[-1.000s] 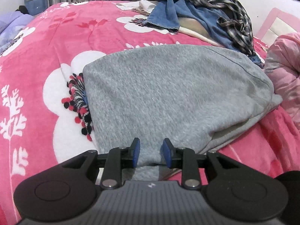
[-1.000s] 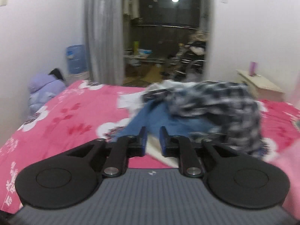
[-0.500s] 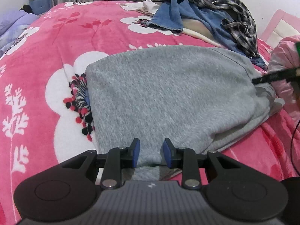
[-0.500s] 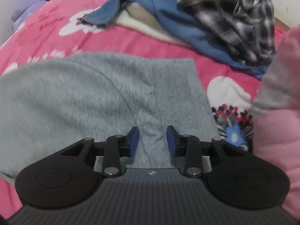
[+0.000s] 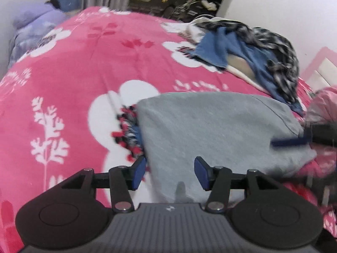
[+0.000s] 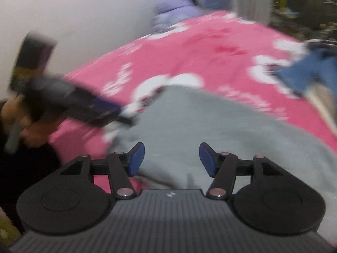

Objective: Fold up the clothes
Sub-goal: 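Withdraw both grippers from the folded grey sweatshirt, then grasp the sweatshirt edge with the left gripper while the right gripper grasps beside it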

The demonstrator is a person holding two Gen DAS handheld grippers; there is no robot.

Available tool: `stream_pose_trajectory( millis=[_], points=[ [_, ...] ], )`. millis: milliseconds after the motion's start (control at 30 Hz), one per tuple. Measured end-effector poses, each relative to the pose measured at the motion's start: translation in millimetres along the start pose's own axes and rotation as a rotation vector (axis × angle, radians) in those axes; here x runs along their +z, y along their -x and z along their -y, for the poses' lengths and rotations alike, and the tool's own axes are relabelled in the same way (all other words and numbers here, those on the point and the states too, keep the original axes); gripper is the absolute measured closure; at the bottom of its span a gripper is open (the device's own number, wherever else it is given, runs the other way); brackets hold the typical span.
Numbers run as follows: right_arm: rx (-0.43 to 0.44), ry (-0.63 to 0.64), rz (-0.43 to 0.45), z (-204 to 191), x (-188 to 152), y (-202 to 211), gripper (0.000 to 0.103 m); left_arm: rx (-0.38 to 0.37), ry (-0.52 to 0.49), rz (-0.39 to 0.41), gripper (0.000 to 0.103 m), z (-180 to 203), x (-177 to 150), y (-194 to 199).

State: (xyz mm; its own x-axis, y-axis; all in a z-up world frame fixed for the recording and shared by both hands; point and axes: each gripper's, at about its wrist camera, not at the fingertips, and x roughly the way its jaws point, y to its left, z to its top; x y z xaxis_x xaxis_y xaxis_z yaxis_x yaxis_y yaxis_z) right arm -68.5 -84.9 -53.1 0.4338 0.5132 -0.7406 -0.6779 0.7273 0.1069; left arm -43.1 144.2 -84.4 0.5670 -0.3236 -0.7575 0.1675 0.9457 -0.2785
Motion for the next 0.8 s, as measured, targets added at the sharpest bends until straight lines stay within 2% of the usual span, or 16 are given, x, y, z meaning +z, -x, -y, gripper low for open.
stream_pose_trajectory(
  millis=[100, 167, 200, 233, 433, 633, 800],
  points=[
    [0.0, 0.125, -0.045, -39.1, 5.3, -28.9, 0.035, -0.047, 0.046, -0.054, 0.05, -21.3, 14.5, -21.0],
    [-0.025, 0.215, -0.045, -60.7, 5.2, -38.5, 0.027, -0.081, 0.085, -0.097, 0.051, -35.1, 24.1, -37.7],
    [-0.035, 0.248, -0.043, -69.9, 4.7, -43.5, 0.02, -0.101, 0.107, -0.117, 0.051, -41.7, 28.2, -46.1],
    [-0.045, 0.279, -0.041, -78.6, 4.1, -48.5, 0.018, -0.12, 0.109, -0.125, 0.051, -44.6, 29.7, -50.9],
    [-0.148, 0.352, -0.069, -100.0, -3.6, -79.3, 0.018, -0.232, 0.103, -0.119, 0.051, -47.8, 47.8, -70.1],
    [-0.224, 0.345, -0.113, -100.2, -7.7, -98.8, 0.017, -0.248, 0.086, -0.151, 0.05, -49.9, 67.2, -101.8],
    [-0.269, 0.366, -0.156, -103.2, -12.9, -109.0, 0.014, -0.288, 0.17, -0.159, 0.05, -66.0, 73.1, -113.1]
  ],
)
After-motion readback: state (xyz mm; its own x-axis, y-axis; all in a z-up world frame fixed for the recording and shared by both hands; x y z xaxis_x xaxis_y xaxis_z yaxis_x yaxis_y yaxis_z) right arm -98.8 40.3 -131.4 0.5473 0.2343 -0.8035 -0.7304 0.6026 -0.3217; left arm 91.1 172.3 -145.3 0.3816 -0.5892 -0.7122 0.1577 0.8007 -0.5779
